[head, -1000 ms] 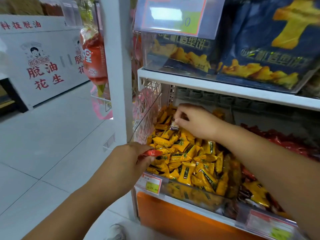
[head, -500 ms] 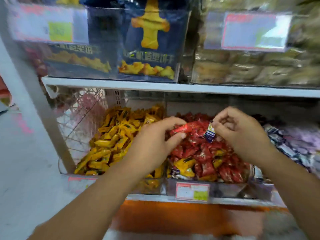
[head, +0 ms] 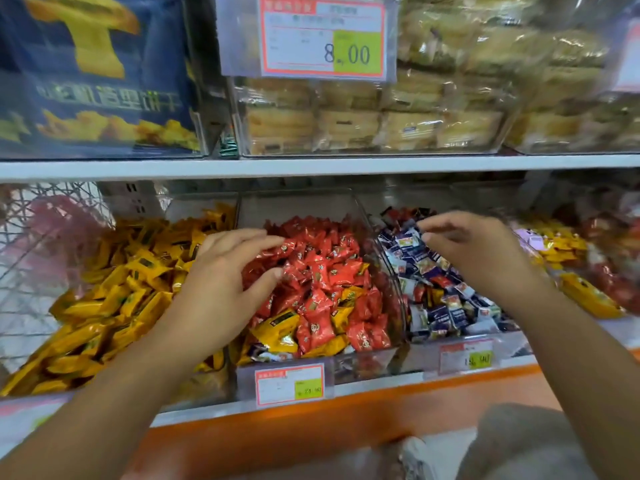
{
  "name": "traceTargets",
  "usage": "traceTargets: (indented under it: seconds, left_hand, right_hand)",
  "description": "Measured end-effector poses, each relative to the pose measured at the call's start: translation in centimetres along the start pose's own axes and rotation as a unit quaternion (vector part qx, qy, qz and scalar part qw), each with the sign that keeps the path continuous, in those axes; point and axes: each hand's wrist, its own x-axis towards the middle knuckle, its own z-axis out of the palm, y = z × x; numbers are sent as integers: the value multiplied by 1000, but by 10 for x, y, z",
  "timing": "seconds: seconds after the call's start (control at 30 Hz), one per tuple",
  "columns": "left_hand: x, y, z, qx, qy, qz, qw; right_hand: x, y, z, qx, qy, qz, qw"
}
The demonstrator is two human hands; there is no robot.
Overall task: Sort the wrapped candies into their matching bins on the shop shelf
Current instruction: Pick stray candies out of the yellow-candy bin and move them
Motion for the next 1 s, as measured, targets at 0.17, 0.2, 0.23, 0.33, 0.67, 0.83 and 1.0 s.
traceTargets:
  seconds: [0.17, 0.2, 0.23, 0.33, 0.67, 0.83, 1.0]
  left_hand:
    - [-20, -17, -38, -7, -26, -28, 999]
    - [-26, -24, -45, -2, -34, -42, 999]
    - [-33, -31, -52, 5, -43, -55, 998]
    - [-60, -58, -75, 41, -69, -89, 993]
    - [-162, -123, -134, 117, -86, -157, 977]
    - [-173, -130, -134, 99, -93, -147, 980]
    - [-173, -136, -133, 80, -100, -135, 982]
  right_hand:
    - [2, -37, 18, 66, 9, -53, 996]
    - [3, -47, 28, 68, -1, -68, 995]
    - [3, -58, 39, 65, -14, -84, 994]
    - [0, -100, 79, 50, -65, -154, 985]
    - [-8, -244, 248, -196, -406, -468, 760]
    - [3, -251, 296, -310, -445, -488, 684]
    - [38, -246, 296, -344, -402, -475, 703]
